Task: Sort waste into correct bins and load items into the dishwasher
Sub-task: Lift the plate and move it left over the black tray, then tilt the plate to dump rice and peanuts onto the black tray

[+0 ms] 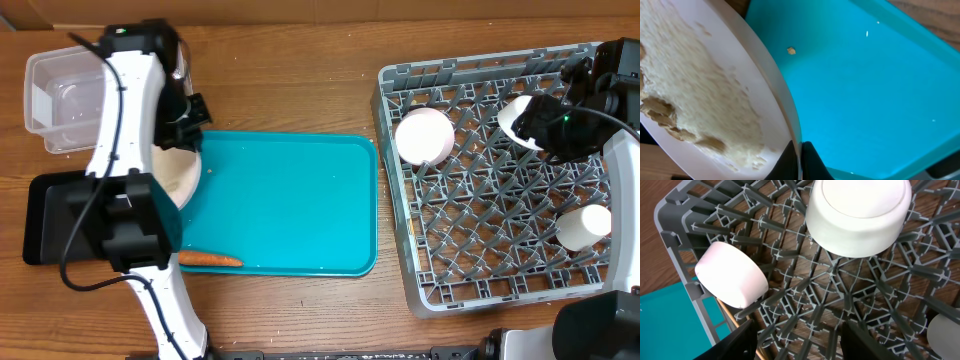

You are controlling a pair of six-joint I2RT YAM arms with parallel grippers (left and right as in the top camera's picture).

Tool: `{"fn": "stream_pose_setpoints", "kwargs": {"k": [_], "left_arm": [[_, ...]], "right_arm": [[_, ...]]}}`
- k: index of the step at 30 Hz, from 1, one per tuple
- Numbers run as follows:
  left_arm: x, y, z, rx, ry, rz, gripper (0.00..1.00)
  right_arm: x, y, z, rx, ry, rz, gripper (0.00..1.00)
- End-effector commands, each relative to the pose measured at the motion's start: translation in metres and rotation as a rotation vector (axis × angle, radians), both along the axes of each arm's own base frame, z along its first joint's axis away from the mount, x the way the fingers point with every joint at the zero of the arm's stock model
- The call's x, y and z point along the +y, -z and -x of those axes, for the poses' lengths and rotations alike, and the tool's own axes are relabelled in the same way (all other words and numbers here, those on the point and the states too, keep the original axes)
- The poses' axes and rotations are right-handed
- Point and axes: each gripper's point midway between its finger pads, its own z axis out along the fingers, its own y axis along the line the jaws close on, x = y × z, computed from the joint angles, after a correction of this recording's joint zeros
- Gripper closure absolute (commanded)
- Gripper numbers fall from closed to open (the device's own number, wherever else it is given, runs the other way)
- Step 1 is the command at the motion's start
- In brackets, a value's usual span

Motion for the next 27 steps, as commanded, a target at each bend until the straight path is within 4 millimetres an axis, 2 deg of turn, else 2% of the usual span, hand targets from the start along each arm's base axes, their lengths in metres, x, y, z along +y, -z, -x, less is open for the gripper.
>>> {"fn": "stream_pose_setpoints", "kwargs": {"k": [1,10,17,21,27], "left_arm": [[0.005,-0.027,-0.003,-0.098,0.033,0.123,0.96],[0.025,-0.038,0.006,-0.151,0.043,0.318,0.96],[0.041,-0.057,-0.001,-0.293,0.002,0.504,0.96],[0.057,-0.059,0.001,-0.317,-0.043,0.514,0.96],[0.071,-0.062,0.005,-0.34,-0.081,0.522,0.96]], "right_arm": [[-0.001,-0.003,-0.003,-0.016,-0.004,0.015,0.44],[-0.003,-0.003,-0.003,-0.015,0.001,0.026,0.43],[-0.01,-0.002,-0.002,-0.007,0.015,0.06,0.43],[-0.01,-0.002,-0.003,-0.008,0.016,0.064,0.43],[-0.013,-0.003,-0.005,-0.016,0.022,0.079,0.43]]}}
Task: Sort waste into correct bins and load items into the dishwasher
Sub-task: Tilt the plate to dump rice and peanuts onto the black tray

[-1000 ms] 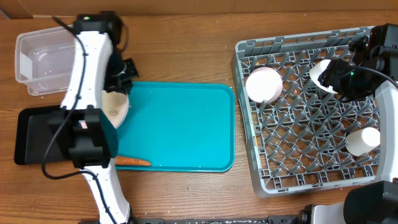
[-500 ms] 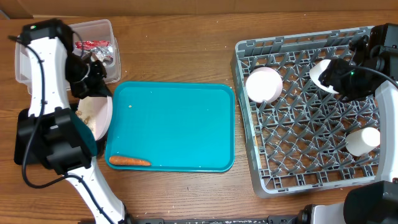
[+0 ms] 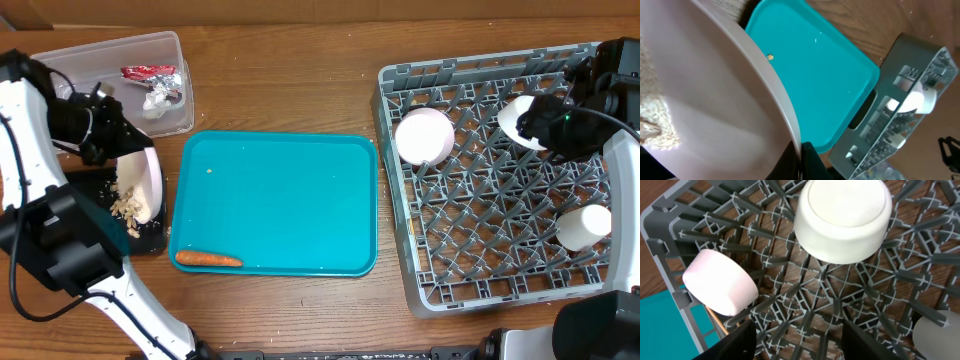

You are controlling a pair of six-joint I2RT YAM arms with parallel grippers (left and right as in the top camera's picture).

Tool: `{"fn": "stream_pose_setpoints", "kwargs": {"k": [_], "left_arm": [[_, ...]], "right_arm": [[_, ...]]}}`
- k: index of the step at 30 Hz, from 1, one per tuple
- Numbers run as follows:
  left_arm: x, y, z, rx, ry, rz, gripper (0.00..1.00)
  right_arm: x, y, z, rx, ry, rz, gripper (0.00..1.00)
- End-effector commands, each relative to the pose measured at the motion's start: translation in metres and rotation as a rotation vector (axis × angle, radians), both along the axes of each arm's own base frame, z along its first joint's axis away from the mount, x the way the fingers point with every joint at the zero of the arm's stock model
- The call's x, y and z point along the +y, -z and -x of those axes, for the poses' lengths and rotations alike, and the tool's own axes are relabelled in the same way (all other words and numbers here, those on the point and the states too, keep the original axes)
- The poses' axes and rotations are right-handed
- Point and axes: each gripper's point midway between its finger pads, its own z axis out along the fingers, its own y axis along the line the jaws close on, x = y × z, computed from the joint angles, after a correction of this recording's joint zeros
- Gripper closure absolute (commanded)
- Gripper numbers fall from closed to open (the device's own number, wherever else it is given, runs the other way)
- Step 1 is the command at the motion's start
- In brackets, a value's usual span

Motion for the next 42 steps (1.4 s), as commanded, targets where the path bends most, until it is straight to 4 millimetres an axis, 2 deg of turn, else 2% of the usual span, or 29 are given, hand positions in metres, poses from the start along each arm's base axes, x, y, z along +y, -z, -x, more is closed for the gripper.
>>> {"fn": "stream_pose_setpoints", "kwargs": {"k": [1,5,12,15,18,22,27,30,42], "left_arm": [[-0.002,-0.025,-0.001,-0.095,0.005,0.013,0.96],[0.002,-0.026,0.011,-0.079,-0.009,0.006,0.96],[0.006,-0.024,0.051,-0.023,-0.031,-0.02,0.96],[0.011,-0.025,0.057,-0.046,-0.046,-0.017,0.96],[0.017,-0.024,0.054,-0.082,-0.054,-0.02,0.96],[0.012,-0.027,0.038,-0.237,0.01,0.021,0.96],[-0.002,-0.041,0.018,-0.503,0.112,0.113,0.96],[-0.011,-0.05,0.016,-0.633,0.175,0.155,0.96],[-0.012,-0.048,0.025,-0.607,0.154,0.192,0.96]], "right_arm": [[-0.003,-0.003,-0.002,-0.012,0.001,0.025,0.43],[-0.003,-0.003,-0.003,-0.013,0.001,0.025,0.43],[-0.004,-0.004,-0.005,-0.021,0.001,0.027,0.43],[-0.004,-0.004,-0.006,-0.026,0.002,0.028,0.43],[-0.004,-0.004,-0.006,-0.026,0.001,0.029,0.43],[-0.004,-0.004,-0.006,-0.026,0.001,0.028,0.43],[-0.004,-0.005,-0.006,-0.027,0.002,0.028,0.43],[-0.004,-0.004,-0.006,-0.026,0.002,0.028,0.43],[-0.004,-0.005,-0.008,-0.035,0.001,0.031,0.43]]}}
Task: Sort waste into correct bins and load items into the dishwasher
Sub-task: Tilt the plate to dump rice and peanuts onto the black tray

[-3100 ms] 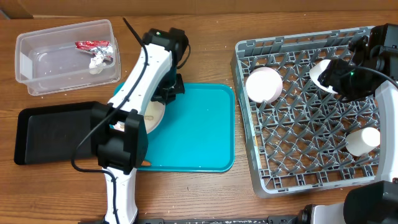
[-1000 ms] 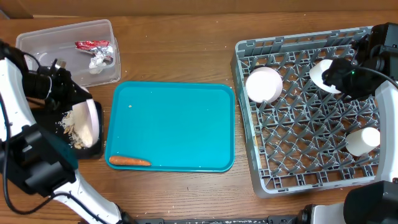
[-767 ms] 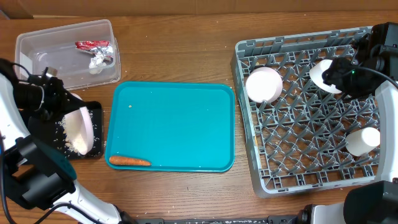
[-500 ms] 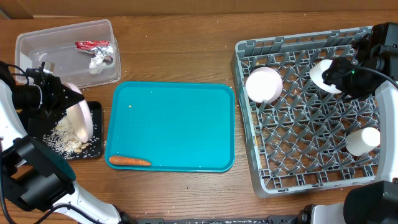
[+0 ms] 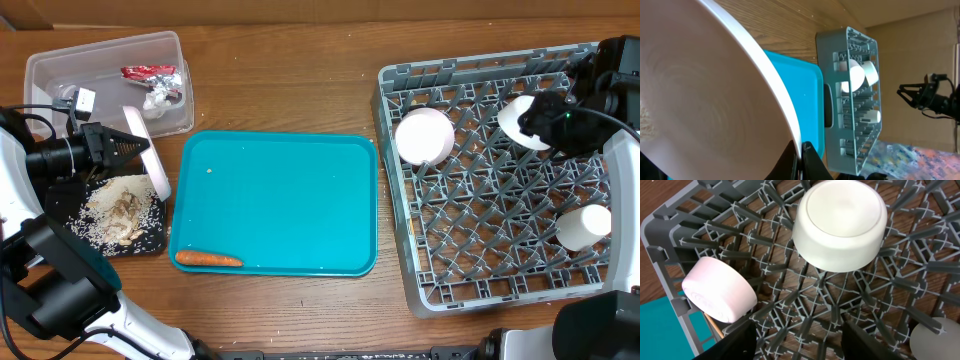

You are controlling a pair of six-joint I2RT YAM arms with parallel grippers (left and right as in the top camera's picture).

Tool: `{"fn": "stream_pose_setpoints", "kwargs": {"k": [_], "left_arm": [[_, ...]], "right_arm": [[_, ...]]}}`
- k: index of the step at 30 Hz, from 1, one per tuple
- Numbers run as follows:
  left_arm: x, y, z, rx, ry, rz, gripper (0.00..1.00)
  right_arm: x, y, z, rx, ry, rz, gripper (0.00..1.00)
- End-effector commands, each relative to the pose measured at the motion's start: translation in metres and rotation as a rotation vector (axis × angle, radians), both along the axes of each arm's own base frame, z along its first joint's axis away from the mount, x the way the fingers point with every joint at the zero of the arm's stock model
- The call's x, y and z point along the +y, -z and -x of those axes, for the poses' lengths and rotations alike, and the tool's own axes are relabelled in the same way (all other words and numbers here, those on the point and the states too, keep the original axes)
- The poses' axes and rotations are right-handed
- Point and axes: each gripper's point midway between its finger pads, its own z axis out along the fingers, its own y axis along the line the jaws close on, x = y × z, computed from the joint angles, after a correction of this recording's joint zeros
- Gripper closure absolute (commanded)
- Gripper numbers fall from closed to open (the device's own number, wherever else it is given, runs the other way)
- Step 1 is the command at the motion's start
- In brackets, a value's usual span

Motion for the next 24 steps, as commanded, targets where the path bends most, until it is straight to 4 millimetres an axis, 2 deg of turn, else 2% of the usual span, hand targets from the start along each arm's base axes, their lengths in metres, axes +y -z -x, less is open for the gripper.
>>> {"fn": "stream_pose_setpoints", "kwargs": {"k": [1,19,22,24], "left_arm": [[-0.001,-0.012,0.004,-0.047,0.002,0.007,0.96],[0.0,-0.002,0.014,0.022,0.019,-0.034,0.96],[0.001,-0.003,0.026,0.075,0.011,-0.013,0.96],[0.009,-0.003,0.032,0.035,0.025,-0.033,0.96]], "right_arm": [[-0.001,-0.003,-0.002,-0.012,-0.003,0.014,0.43],[-0.001,-0.003,-0.003,-0.014,-0.002,0.014,0.42],[-0.001,-0.003,-0.003,-0.014,-0.003,0.014,0.42],[-0.001,-0.003,-0.002,-0.011,-0.003,0.013,0.42]]}}
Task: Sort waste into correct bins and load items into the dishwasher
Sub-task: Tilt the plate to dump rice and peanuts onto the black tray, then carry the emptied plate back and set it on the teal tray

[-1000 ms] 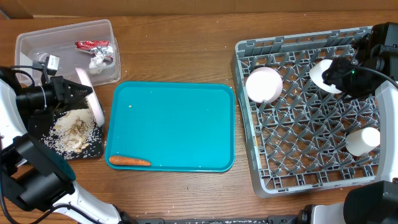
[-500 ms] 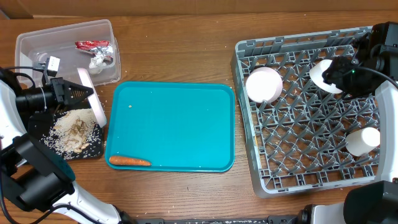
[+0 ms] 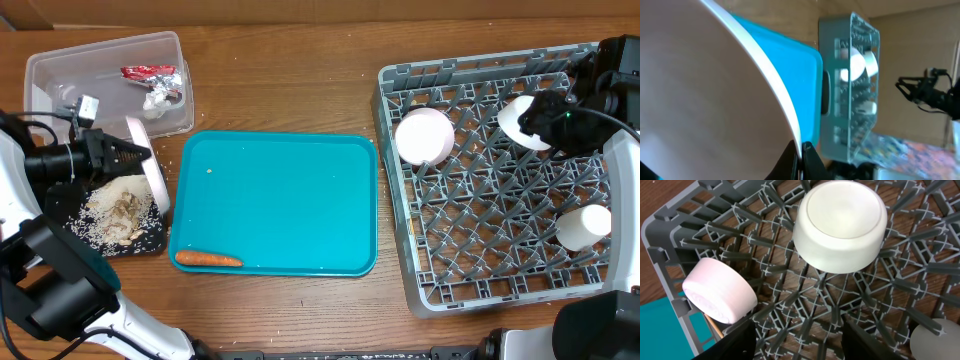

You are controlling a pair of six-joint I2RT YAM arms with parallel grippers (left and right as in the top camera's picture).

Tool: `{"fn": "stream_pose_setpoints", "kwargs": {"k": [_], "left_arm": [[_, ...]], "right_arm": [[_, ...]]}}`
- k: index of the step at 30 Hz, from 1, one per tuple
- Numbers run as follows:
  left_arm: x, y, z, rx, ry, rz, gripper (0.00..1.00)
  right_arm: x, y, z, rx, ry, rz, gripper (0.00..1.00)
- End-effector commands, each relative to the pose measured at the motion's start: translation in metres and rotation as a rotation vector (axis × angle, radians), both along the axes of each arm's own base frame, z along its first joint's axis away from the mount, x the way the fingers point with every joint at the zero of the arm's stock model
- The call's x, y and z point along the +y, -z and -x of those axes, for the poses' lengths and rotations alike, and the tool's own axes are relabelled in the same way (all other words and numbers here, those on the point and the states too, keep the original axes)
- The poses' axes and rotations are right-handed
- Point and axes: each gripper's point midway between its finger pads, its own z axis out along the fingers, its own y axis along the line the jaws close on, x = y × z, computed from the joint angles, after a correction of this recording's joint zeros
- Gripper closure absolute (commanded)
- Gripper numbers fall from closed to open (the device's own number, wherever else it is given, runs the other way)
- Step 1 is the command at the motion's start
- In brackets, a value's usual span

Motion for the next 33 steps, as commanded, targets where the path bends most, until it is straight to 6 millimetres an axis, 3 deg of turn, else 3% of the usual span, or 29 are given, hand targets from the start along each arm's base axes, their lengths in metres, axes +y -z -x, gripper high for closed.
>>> {"fn": "stream_pose_setpoints", "kwargs": {"k": [1,9,22,27,31,33], "left_arm": [[0.017,-0.006,0.006,-0.075,-0.029,-0.026,0.96],[0.028,-0.009,0.011,-0.084,-0.078,0.005,0.96],[0.019,-0.02,0.005,-0.117,-0.084,0.053,0.96],[-0.017,-0.037,-0.001,-0.165,0.007,0.049,0.96],[-0.065,-0.053,-0.001,-0.211,0.141,0.012,0.96],[-0.091,-0.049,-0.001,-0.182,0.212,-0.03,0.96]], "right_arm": [[-0.001,-0.003,-0.001,-0.008,-0.002,0.013,0.42],[-0.002,-0.003,-0.002,-0.01,0.001,0.02,0.43],[-0.002,-0.002,0.0,-0.001,0.001,0.017,0.43],[-0.002,-0.002,0.001,0.001,0.001,0.017,0.42],[-0.002,-0.002,-0.001,-0.005,0.001,0.018,0.43],[-0.002,-0.003,-0.001,-0.007,0.001,0.019,0.43]]}}
